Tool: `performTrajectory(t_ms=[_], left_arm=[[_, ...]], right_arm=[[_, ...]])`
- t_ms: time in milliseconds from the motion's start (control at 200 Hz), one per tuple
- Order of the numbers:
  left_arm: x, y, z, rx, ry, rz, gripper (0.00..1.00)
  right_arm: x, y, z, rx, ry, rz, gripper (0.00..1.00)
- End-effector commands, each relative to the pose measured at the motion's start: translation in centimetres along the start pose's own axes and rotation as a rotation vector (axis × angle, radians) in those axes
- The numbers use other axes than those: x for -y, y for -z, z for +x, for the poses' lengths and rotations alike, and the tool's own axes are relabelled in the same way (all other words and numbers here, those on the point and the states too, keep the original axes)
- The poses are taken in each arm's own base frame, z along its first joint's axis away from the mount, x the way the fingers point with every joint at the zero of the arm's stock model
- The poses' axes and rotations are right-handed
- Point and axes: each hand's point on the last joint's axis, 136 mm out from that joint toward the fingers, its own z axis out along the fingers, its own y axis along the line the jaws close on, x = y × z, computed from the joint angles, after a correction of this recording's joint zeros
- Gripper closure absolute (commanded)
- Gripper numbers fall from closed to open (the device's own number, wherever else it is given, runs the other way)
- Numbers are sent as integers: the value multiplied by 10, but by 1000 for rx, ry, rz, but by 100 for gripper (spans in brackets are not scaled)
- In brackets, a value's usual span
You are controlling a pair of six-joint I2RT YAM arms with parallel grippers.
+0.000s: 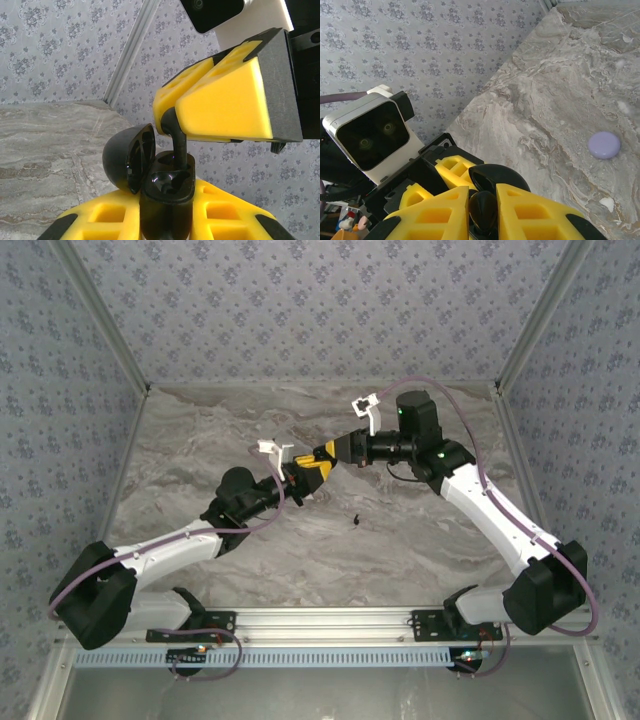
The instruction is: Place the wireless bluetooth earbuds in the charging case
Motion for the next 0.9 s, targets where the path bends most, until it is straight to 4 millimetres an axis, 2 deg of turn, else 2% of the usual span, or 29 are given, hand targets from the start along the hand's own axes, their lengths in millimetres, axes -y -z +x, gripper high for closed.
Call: performTrajectory(t_ms=[0,125,320,465,690,825,845,895], left_arm=[[15,-1,-27,86,-26,31,79],[15,-1,-27,83,-31,31,79],[14,-2,-24,63,-43,27,80],[9,-4,-17,23,-58,0,80],[-7,-1,-5,-53,-105,-92,80],[-17,5,1,-101,-142,-157,80],[-18,5,2,-106,-148,-163,80],[-20,8,3,-114,-160,-178,81]], right_arm=[[-2,3,9,-28,15,19,78],[-2,4,10,-31,18,27,74],[-1,7,7,-24,28,49,57],[3,12,5,-16,38,101,51],[37,34,6,19,20,355,50],[53,47,15,17,0,463,50],[62,47,28,-12,-21,484,50],[71,50,38,-29,-39,518,50]])
